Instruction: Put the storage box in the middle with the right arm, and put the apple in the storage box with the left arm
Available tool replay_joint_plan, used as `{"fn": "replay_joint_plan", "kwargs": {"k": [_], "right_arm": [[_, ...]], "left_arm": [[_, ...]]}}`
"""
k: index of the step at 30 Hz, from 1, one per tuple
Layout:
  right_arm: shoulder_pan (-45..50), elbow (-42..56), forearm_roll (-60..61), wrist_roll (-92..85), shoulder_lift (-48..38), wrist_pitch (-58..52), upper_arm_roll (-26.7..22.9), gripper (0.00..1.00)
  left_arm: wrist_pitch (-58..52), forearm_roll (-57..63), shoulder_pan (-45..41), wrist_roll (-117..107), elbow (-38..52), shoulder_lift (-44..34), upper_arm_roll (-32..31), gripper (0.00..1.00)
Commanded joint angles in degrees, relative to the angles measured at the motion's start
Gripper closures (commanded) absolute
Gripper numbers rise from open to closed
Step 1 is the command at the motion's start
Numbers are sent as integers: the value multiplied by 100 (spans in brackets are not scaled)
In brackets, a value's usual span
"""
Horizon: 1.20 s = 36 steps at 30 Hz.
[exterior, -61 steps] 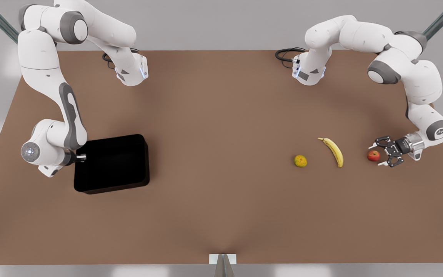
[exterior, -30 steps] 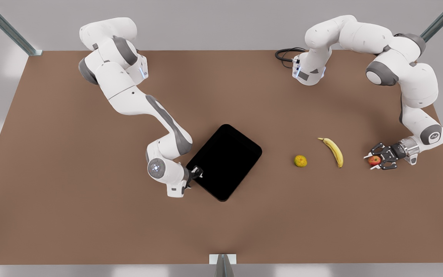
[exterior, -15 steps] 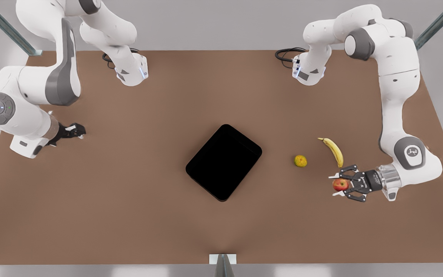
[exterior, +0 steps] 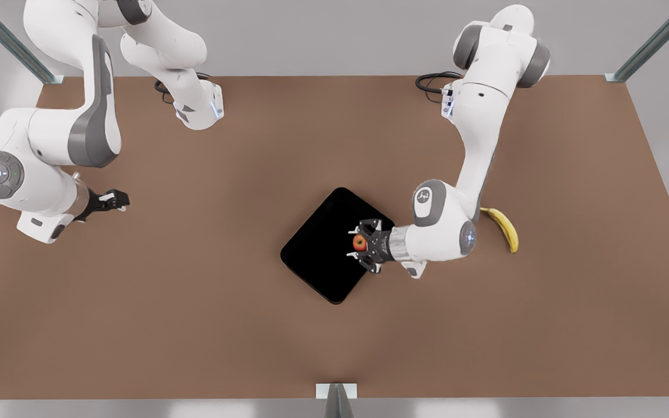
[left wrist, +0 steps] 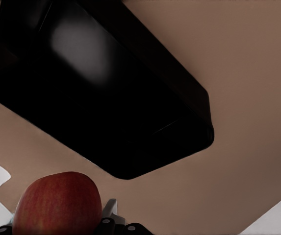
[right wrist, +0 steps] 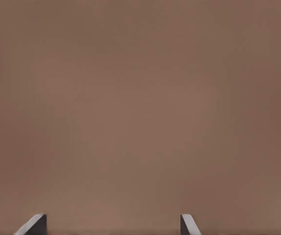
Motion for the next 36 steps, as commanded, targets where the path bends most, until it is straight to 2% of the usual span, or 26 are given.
{"fn": "replay_joint_plan", "kwargs": {"k": [1,4,5,12,14,15,17,19,21,23,24,25,26,27,28,29,30,31,32,33,36], "right_arm": [[-5,0,5,0,1,0,0,0],[-5,0,5,-9,27,0,0,0],[-14,0,5,0,27,0,0,0],[-14,0,14,-9,27,0,0,0],[-14,0,14,-9,36,0,0,0],[-14,0,14,-9,53,0,0,0],[-31,62,5,-35,176,35,0,0],[-102,193,5,-53,291,88,0,0],[-313,255,58,-62,335,334,0,0],[-295,273,67,-53,335,334,18,0],[-313,281,67,-62,335,334,18,0],[-313,281,67,-62,335,334,18,0],[-304,281,67,-62,335,334,18,0],[-313,281,67,-62,335,334,18,0],[-313,281,67,-62,335,334,18,0],[-313,281,67,-62,335,334,18,0],[-313,281,67,-62,335,334,18,0],[-313,281,67,-62,335,334,18,0],[-313,273,67,-62,335,334,18,0],[-313,273,67,-62,335,334,18,0],[-321,273,67,-62,361,334,18,0]], "left_arm": [[-181,-710,-107,-71,63,15,21,79],[136,-719,-539,-616,318,243,21,79],[250,-710,-609,-617,318,323,-23,0],[136,-649,-583,-617,310,226,29,0],[-338,-262,119,-450,301,-134,38,0],[-866,387,665,-388,310,-397,38,0],[-1129,1460,1210,121,301,-784,170,0],[-1570,1548,1420,1088,161,-1144,733,0],[-1719,2286,1685,3134,-463,-1900,750,0],[-2166,3420,1851,5630,-754,-2542,750,0],[-2579,3561,2124,7449,-859,-2832,750,0],[-3001,4430,2221,9294,-1043,-3227,706,0],[-3230,4546,2379,10658,-1421,-3675,697,0],[-3107,4580,2642,10695,-1677,-3878,198,0],[-3169,4668,2783,10546,-1650,-3922,-67,0],[-3381,4695,2783,10326,-2009,-4220,-164,3],[-2554,4704,2775,10282,-2836,-4573,-261,3],[-2527,4704,2740,10299,-2715,-4170,-217,1],[-2746,4721,2704,10282,-2135,-3695,-225,1],[-3484,4757,2704,10308,-1387,-3255,-217,1],[-3494,4757,2704,10308,-1369,-3254,-226,0]]}}
